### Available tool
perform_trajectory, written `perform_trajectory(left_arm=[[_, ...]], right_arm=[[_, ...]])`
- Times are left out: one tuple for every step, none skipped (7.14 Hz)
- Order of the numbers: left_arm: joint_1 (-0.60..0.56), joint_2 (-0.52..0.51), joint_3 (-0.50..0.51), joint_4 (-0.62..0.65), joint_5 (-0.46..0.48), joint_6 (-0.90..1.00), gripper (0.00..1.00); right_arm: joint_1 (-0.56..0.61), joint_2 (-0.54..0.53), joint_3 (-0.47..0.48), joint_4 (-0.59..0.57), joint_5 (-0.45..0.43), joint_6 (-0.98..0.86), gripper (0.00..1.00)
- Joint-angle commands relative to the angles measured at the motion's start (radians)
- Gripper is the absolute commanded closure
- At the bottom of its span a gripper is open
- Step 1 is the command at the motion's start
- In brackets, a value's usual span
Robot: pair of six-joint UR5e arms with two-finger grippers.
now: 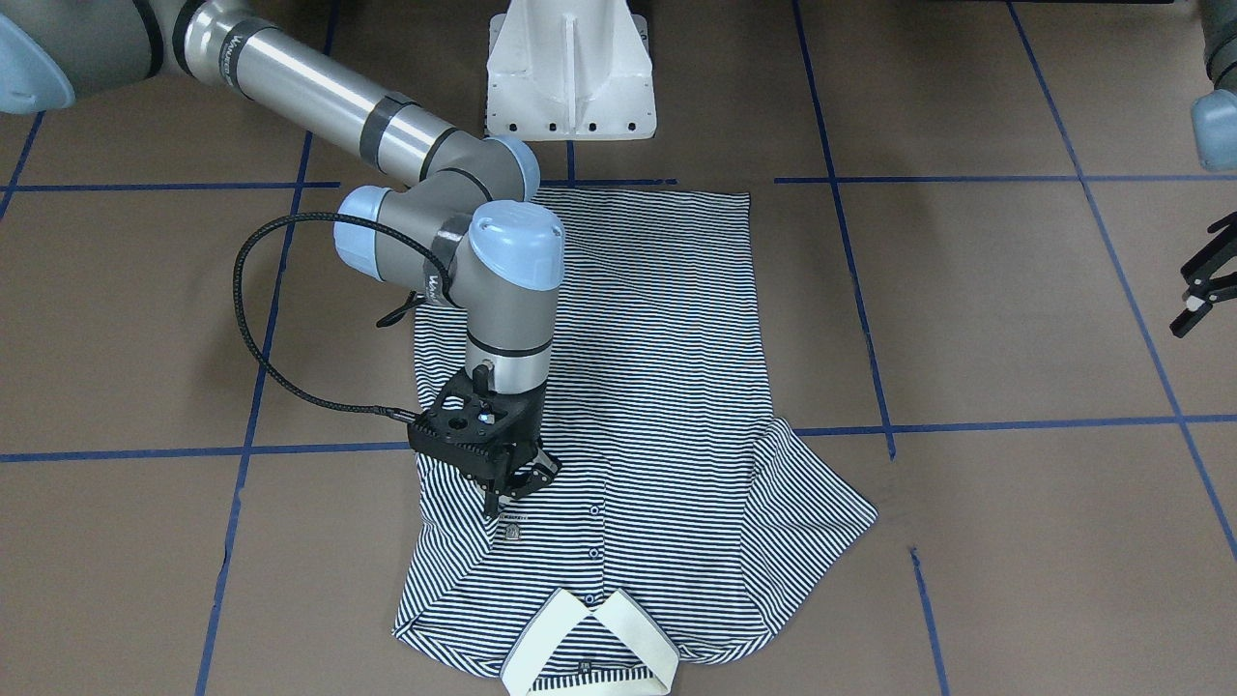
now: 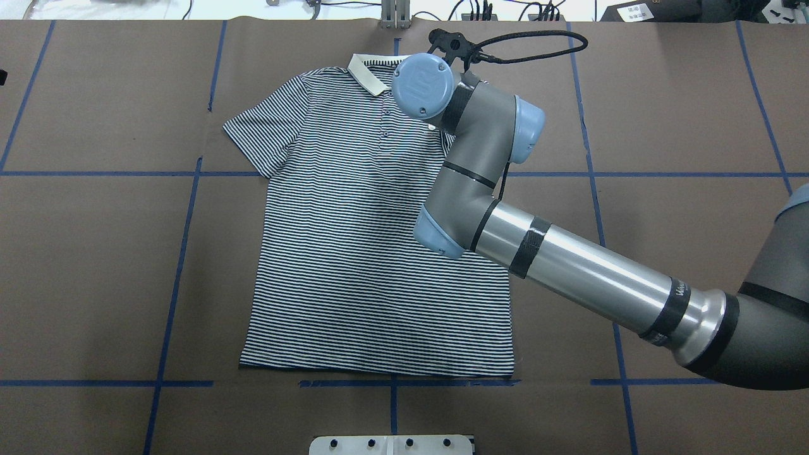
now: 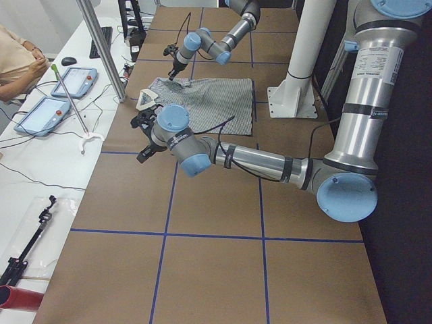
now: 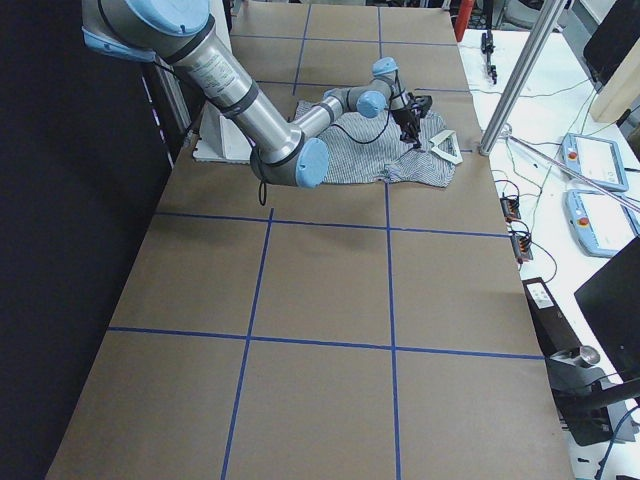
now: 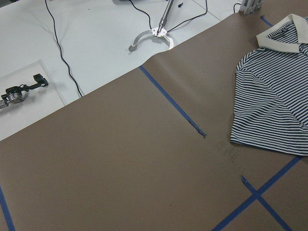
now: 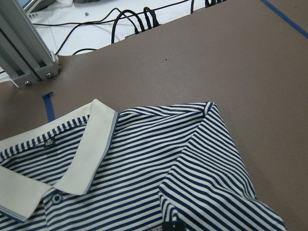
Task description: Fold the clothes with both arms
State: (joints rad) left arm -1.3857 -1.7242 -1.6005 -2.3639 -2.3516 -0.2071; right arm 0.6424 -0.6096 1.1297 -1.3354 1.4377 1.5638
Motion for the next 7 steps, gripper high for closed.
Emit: perform_trajectory(left_arm=[[0.001,0.0,0.001,0.0,0.002,-0.003,0.0],[0.001,-0.001,0.007,0.002,0.002,-0.005,0.0],[0.008,-0.005,0.01,0.002,0.003,-0.021,0.0],[0.051,-0.018,0.01,0.006,0.005,-0.103,0.0],[0.106,-0.043,0.013,0.006,0.04,-0.218,0.0],[0.163,-0.078,0.014,0.008,0.096,-0.333,0.04],[0.218,-0.121,0.028,0.011,0.15,-0.444,0.15]], right_arm=[[-0.013,0.008,-0.01,0.002,-0.011,-0.022,0.0],[0.005,0.022,0.002,0.001,0.004,-0.106,0.0],[0.06,0.024,0.015,-0.01,0.124,-0.148,0.0],[0.124,0.001,0.051,-0.013,0.251,-0.25,0.0],[0.187,-0.092,0.147,-0.008,0.348,-0.392,0.0],[0.254,-0.201,0.256,-0.001,0.447,-0.519,0.0],[0.346,-0.316,0.35,0.005,0.577,-0.659,0.0]])
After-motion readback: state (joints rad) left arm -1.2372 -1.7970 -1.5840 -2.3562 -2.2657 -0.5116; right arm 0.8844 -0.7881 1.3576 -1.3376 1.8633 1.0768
